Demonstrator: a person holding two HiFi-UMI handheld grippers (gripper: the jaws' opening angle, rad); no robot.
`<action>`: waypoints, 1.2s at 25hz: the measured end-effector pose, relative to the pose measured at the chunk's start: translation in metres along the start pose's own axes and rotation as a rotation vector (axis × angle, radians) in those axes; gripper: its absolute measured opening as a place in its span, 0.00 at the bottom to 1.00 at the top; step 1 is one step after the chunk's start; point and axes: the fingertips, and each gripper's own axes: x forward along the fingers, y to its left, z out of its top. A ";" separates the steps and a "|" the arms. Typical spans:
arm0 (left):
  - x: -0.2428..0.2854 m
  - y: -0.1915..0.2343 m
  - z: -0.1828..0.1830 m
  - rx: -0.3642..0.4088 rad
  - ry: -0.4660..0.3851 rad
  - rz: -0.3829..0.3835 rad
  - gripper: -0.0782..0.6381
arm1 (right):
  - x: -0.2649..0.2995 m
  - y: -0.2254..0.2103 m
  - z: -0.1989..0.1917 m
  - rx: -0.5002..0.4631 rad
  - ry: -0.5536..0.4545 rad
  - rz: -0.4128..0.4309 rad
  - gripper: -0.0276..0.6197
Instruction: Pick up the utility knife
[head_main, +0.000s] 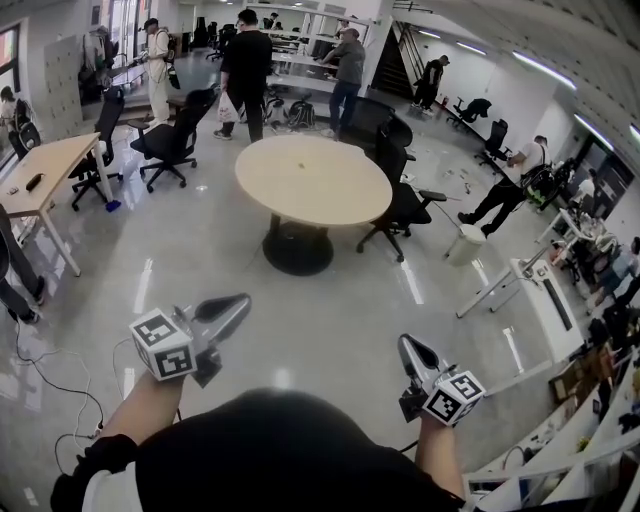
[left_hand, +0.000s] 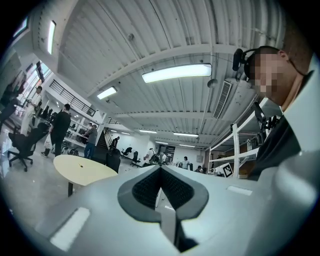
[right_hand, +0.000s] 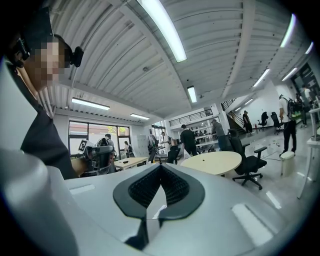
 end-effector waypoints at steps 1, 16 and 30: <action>0.006 -0.007 -0.002 0.006 0.006 -0.005 0.10 | -0.007 -0.003 -0.002 0.000 0.003 -0.001 0.06; 0.064 -0.038 -0.045 -0.020 0.087 -0.027 0.10 | -0.042 -0.054 -0.036 0.062 0.057 -0.011 0.06; 0.041 0.134 0.009 -0.041 0.021 -0.058 0.10 | 0.134 -0.026 -0.007 -0.004 0.083 -0.016 0.06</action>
